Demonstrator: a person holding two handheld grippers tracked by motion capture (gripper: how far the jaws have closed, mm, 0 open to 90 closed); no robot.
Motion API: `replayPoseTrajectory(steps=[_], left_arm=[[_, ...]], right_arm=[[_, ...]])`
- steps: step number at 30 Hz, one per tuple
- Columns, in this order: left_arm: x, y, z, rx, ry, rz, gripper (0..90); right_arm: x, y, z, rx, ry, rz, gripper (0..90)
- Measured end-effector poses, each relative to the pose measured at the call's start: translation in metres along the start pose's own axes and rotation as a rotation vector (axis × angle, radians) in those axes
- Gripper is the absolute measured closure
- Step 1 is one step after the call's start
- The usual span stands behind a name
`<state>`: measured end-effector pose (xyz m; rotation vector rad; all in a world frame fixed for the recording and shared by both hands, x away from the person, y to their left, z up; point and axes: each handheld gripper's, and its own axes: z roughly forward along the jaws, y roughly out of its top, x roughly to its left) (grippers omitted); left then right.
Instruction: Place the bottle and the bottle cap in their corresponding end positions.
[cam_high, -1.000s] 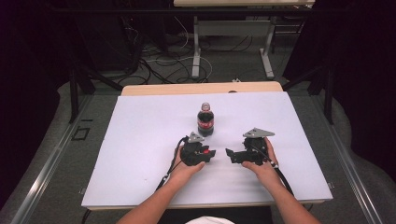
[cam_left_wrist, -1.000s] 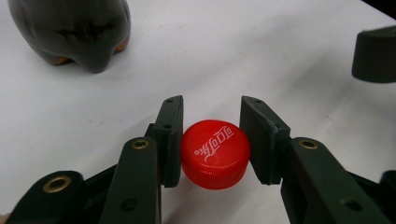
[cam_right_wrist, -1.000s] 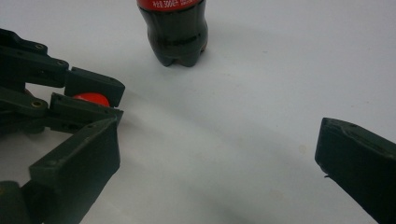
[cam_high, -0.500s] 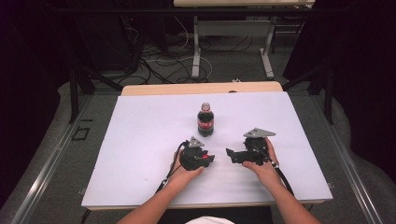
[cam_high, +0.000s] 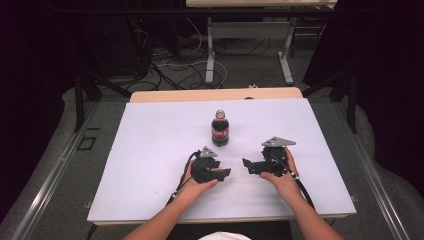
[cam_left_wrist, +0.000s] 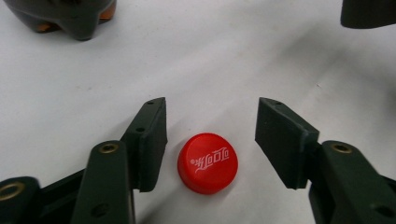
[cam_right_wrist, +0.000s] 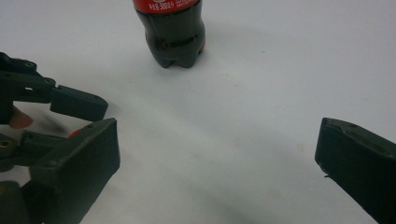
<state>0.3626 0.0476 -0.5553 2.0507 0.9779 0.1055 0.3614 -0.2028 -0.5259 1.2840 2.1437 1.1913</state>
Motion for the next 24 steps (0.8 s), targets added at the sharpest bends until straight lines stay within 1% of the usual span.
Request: replayPoseTrajectory(steps=[2, 3, 4, 5, 6, 7, 8, 9, 12, 13, 14, 16, 17, 18, 19, 20, 21, 22, 24], left_arm=[[0.005, 0.001, -0.007, -0.005, 0.012, 0.026, 38.5], [0.006, 0.002, -0.011, -0.014, 0.011, 0.008, 36.4], [0.009, 0.002, -0.014, -0.021, 0.013, 0.005, 35.6], [0.013, 0.003, -0.019, -0.022, 0.023, 0.018, 34.3], [0.015, 0.003, -0.023, -0.029, 0.031, -0.001, 32.8], [0.018, 0.003, -0.027, -0.033, 0.035, -0.008, 32.0], [0.021, 0.003, -0.031, -0.051, 0.044, -0.021, 31.1], [0.025, 0.004, -0.035, -0.057, 0.060, -0.017, 29.9], [0.036, 0.004, -0.047, -0.068, 0.089, -0.030, 28.6], [0.039, 0.004, -0.051, -0.064, 0.097, -0.042, 28.6], [0.043, 0.004, -0.056, -0.061, 0.097, -0.041, 28.6], [0.049, 0.003, -0.063, -0.101, 0.095, -0.057, 28.6], [0.053, 0.003, -0.067, -0.108, 0.104, -0.060, 28.3], [0.057, 0.003, -0.073, -0.107, 0.119, -0.050, 28.2], [0.061, 0.002, -0.077, -0.124, 0.121, -0.064, 28.0], [0.064, 0.001, -0.083, -0.121, 0.116, -0.073, 27.7], [0.068, 0.000, -0.088, -0.134, 0.132, -0.074, 27.4], [0.071, -0.001, -0.093, -0.132, 0.155, -0.068, 27.2], [0.078, -0.004, -0.102, -0.143, 0.186, -0.088, 25.6]], right_arm=[[0.000, 0.000, 0.000, 0.000, -0.005, 0.001, 0.0], [0.000, 0.000, 0.000, 0.001, -0.004, 0.002, 0.0], [0.000, 0.000, 0.000, 0.000, -0.005, 0.008, 0.0], [-0.001, 0.000, 0.000, 0.001, -0.007, 0.008, 0.0], [-0.001, 0.000, 0.000, 0.004, -0.007, 0.010, 0.0], [-0.001, -0.001, 0.000, 0.002, -0.008, 0.008, 0.0], [-0.002, -0.001, 0.001, -0.003, -0.013, 0.003, 0.0], [-0.001, -0.001, 0.001, 0.005, -0.011, 0.011, 0.0], [-0.001, -0.001, 0.001, 0.006, -0.011, 0.009, 0.0], [-0.002, -0.001, 0.001, 0.006, -0.013, 0.005, 0.0], [-0.001, -0.001, 0.001, 0.007, -0.012, 0.012, 0.0], [-0.003, -0.001, 0.002, 0.007, -0.012, 0.006, 0.0], [-0.003, -0.002, 0.002, 0.007, -0.017, 0.000, 0.0], [-0.004, -0.002, 0.002, 0.006, -0.017, 0.002, 0.0], [-0.004, -0.002, 0.002, 0.006, -0.017, 0.010, 0.0], [-0.004, -0.002, 0.002, 0.006, -0.020, 0.008, 0.0], [-0.005, -0.002, 0.002, 0.007, -0.020, 0.011, 0.0], [-0.005, -0.002, 0.001, 0.012, -0.019, 0.015, 0.0], [-0.006, -0.002, 0.001, 0.004, -0.020, 0.021, 0.0]])
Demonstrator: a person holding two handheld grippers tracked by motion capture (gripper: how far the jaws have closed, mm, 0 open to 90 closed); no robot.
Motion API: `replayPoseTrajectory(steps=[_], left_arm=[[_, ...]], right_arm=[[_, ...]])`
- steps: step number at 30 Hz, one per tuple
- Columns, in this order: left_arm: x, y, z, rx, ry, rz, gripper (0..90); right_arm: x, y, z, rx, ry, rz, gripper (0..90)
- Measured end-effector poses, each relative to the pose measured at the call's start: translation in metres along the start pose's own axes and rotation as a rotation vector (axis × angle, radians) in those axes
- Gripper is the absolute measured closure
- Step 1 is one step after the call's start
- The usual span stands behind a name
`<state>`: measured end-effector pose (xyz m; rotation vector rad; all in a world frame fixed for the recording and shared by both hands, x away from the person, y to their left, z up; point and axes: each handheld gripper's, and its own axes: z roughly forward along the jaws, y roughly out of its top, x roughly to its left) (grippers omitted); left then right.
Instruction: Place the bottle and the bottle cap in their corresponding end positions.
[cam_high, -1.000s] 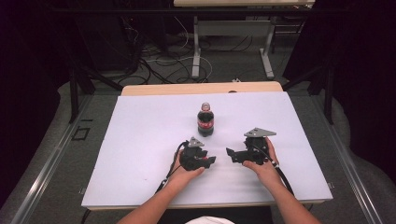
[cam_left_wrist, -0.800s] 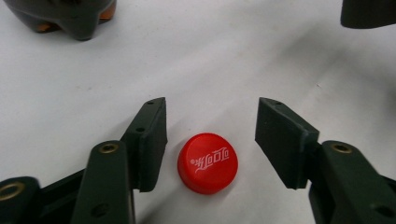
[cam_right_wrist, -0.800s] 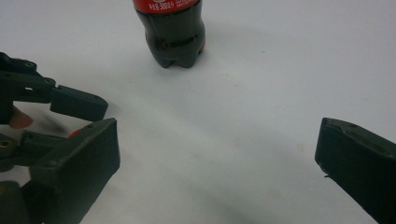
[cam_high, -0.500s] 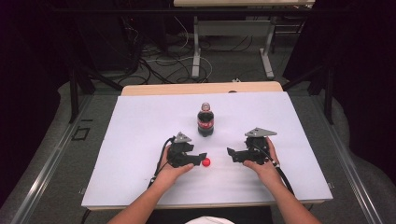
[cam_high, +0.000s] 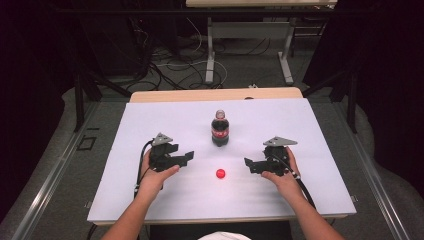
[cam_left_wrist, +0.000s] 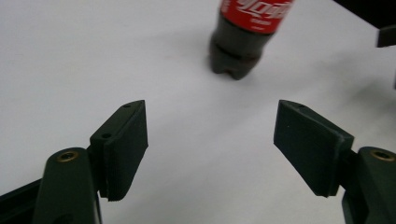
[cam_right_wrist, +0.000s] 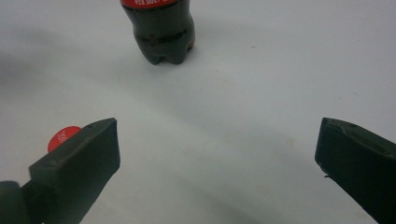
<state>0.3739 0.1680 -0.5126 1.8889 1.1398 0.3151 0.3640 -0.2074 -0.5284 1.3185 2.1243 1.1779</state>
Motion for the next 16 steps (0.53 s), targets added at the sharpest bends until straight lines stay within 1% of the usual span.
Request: replayPoseTrajectory(steps=[2, 3, 5, 6, 7, 9, 11, 13, 15, 16], left_arm=[[0.009, -0.002, -0.007, -0.020, 0.018, -0.007, 23.0], [0.013, -0.003, -0.010, -0.024, 0.027, -0.010, 21.2], [0.020, -0.006, -0.015, -0.036, 0.038, -0.015, 15.8], [0.024, -0.007, -0.018, -0.037, 0.045, -0.012, 15.7], [0.026, -0.009, -0.019, -0.046, 0.053, -0.019, 14.5], [0.031, -0.012, -0.023, -0.048, 0.067, -0.022, 8.0], [0.035, -0.014, -0.026, -0.049, 0.076, -0.023, 6.9], [0.039, -0.016, -0.027, -0.052, 0.083, -0.033, 4.5], [0.042, -0.017, -0.029, -0.056, 0.087, -0.037, 2.1], [0.043, -0.017, -0.030, -0.062, 0.098, -0.042, 0.8]], right_arm=[[-0.001, 0.000, 0.000, 0.001, -0.003, 0.003, 0.0], [-0.002, -0.001, 0.001, -0.002, -0.008, -0.008, 0.0], [-0.003, -0.001, 0.000, 0.001, -0.014, -0.013, 0.0], [-0.003, -0.001, 0.000, 0.002, -0.011, -0.002, 0.0], [-0.003, -0.001, 0.001, 0.000, -0.012, -0.006, 0.0], [-0.005, -0.002, 0.000, 0.002, -0.016, -0.013, 0.0], [-0.006, -0.002, 0.000, 0.002, -0.018, -0.010, 0.0], [-0.006, -0.003, 0.000, 0.005, -0.019, 0.000, 0.0], [-0.007, -0.003, 0.000, 0.006, -0.025, -0.003, 0.0], [-0.007, -0.003, 0.000, 0.004, -0.023, -0.005, 0.0]])
